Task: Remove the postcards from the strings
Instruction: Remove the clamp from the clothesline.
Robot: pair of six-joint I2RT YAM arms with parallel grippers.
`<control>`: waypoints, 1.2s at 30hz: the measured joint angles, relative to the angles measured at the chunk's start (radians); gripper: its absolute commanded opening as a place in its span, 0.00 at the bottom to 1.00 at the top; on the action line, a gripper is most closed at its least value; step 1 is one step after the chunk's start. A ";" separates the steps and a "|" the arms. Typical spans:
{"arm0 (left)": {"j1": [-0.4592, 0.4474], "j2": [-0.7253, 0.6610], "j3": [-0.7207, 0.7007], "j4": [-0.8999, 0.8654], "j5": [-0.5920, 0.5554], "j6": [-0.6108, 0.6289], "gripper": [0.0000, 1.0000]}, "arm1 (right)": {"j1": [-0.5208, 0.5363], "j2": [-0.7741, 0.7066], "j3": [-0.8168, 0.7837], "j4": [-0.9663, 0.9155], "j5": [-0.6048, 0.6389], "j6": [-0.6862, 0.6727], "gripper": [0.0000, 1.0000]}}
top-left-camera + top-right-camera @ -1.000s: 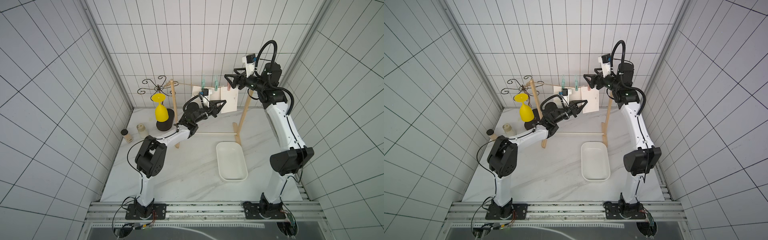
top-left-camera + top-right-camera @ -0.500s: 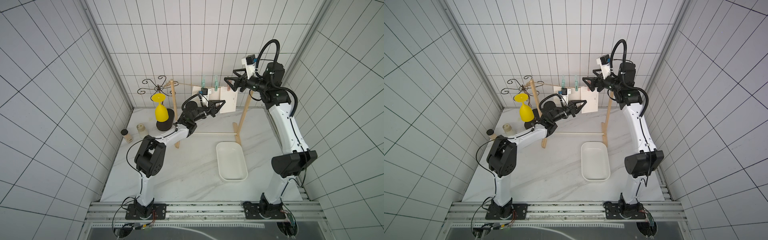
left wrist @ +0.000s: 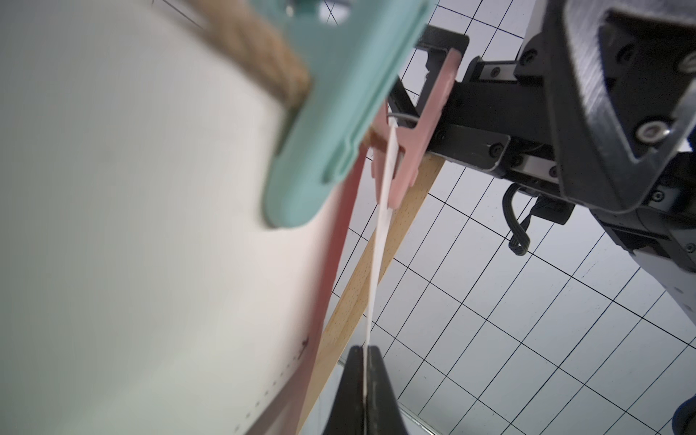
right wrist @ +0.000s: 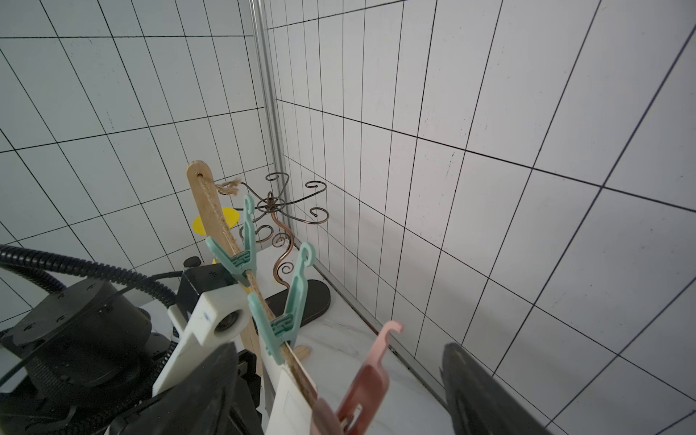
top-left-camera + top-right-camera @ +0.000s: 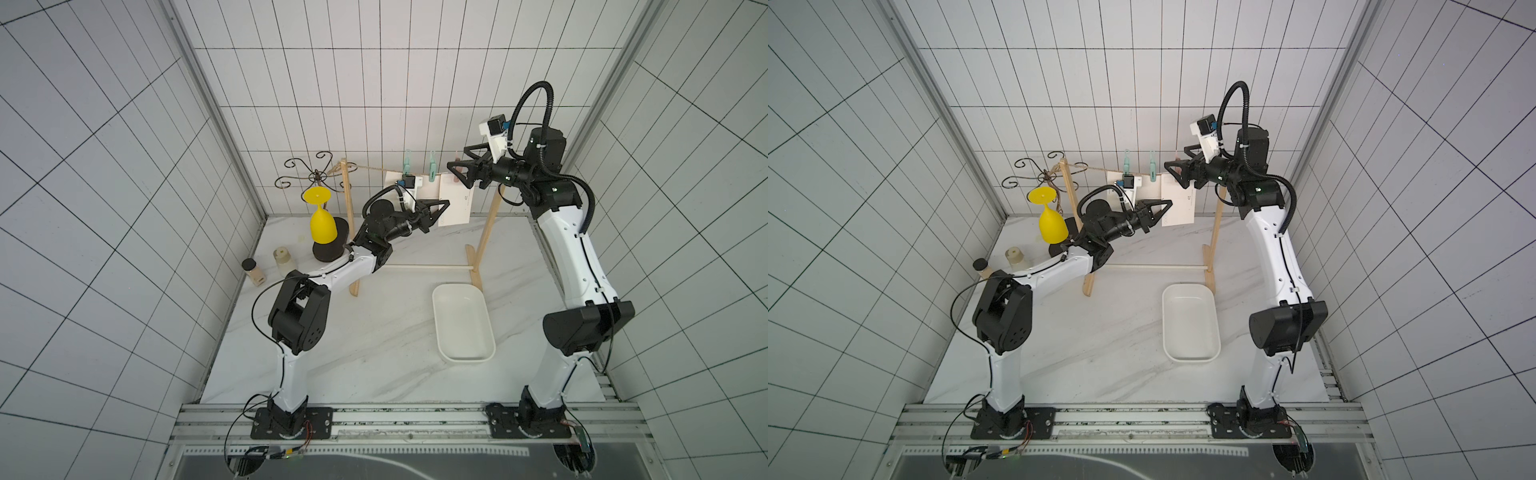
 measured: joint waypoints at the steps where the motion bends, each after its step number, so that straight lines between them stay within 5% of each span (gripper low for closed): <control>1: 0.001 0.000 0.002 -0.005 0.001 0.002 0.00 | 0.002 0.000 0.000 -0.005 -0.001 -0.002 0.85; 36: 0.004 -0.014 0.011 -0.059 0.016 0.039 0.00 | 0.062 0.010 0.011 -0.085 0.135 -0.021 0.85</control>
